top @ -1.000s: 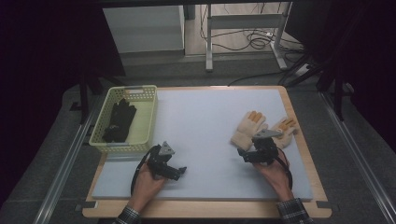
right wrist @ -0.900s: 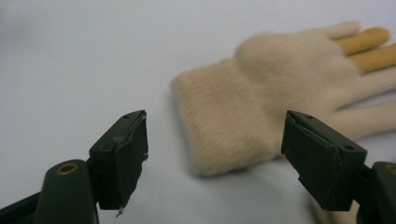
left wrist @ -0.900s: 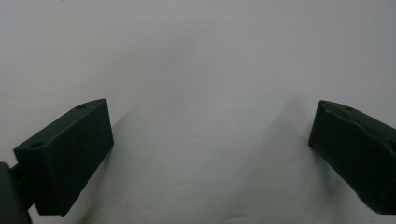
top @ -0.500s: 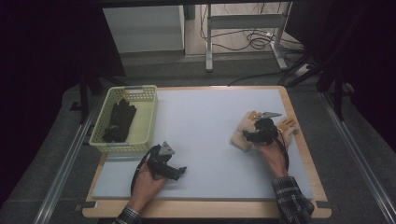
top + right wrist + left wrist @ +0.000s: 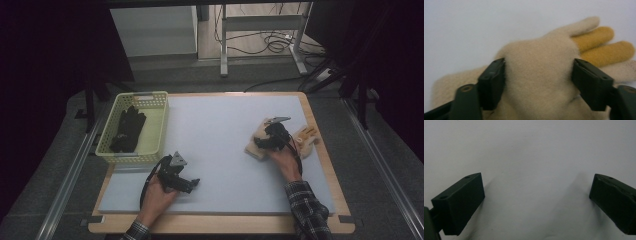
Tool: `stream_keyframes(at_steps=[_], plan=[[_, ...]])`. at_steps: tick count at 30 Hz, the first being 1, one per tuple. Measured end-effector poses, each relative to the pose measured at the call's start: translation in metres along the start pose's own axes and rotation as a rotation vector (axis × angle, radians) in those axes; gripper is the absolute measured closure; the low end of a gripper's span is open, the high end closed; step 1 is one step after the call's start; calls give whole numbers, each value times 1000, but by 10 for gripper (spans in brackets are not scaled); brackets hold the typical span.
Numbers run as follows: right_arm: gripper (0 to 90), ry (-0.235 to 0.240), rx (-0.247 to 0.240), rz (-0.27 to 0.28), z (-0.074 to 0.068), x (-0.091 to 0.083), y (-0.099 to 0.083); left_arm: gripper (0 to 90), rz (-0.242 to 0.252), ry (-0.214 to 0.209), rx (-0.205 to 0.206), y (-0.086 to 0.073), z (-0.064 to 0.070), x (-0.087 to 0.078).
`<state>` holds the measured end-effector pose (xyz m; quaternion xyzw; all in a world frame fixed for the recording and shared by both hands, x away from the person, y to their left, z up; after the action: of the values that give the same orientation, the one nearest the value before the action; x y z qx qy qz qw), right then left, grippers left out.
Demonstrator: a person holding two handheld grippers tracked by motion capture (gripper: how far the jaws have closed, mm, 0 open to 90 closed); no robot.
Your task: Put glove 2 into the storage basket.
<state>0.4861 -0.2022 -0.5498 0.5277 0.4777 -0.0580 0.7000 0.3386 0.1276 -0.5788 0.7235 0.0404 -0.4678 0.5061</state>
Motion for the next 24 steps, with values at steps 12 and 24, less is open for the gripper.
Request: stream_keyframes(at_steps=[12, 24], plan=[[582, 48, -8, 31, -9, -8, -2, 0, 1, 1, 1, 0, 0, 0], [573, 170, -160, 103, -58, -50, 18, 0, 0, 1, 1, 0, 0, 0]])
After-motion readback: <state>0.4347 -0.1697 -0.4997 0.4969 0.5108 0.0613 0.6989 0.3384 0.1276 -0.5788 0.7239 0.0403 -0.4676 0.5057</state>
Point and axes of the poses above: each handheld gripper's, and its own axes: x roughly forward along the jaws, y roughly out of its top, z roughly to its right, the point moved 4 cm from there along x, roughly forward along the jaws, and after that the axes turned 7 degrees about y, right-handed, at the moved point
